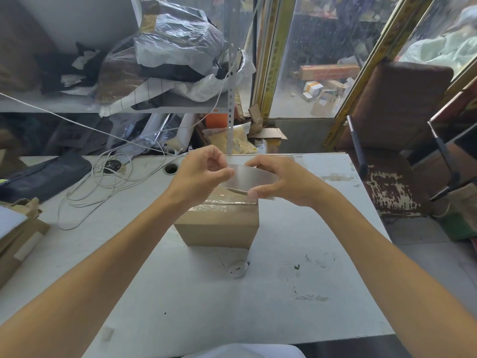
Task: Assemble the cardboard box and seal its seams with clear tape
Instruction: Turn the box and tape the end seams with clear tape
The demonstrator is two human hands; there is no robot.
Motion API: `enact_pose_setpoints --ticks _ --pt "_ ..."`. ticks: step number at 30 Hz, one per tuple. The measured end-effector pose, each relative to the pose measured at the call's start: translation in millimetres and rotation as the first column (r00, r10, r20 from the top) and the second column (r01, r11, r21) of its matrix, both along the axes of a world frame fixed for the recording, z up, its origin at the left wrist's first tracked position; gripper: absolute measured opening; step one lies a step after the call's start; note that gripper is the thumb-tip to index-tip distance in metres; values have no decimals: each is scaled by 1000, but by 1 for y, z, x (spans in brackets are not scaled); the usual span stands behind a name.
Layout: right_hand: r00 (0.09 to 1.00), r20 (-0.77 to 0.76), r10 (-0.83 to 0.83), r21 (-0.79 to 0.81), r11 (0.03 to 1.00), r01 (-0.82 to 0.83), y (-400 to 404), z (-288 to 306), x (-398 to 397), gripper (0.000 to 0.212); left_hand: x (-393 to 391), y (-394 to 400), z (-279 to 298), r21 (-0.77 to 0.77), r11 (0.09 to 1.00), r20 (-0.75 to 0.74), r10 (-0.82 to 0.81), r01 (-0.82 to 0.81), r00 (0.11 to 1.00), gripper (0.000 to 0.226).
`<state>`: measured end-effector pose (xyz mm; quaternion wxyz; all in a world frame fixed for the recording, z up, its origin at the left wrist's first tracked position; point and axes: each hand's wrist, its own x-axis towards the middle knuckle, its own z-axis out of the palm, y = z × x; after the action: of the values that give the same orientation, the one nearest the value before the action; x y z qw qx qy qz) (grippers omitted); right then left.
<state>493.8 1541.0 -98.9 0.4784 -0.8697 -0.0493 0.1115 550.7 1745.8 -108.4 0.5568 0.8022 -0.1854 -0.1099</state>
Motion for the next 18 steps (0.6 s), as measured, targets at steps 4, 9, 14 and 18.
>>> enact_pose_setpoints --ticks 4,9,14,18 --pt "999 16 -30 39 999 30 -3 0 0 50 1 4 -4 0 1000 -27 9 -9 1000 21" --pt "992 108 -71 -66 995 78 0 0 -1 41 2 8 -2 -105 994 -149 -21 5 989 22" --pt "983 154 -104 -42 993 112 3 -1 -3 37 3 13 -1 -236 971 -275 -96 29 957 23" --pt "981 182 -69 -136 986 95 7 -5 0 42 1 12 0 -277 960 -353 -148 47 924 24"
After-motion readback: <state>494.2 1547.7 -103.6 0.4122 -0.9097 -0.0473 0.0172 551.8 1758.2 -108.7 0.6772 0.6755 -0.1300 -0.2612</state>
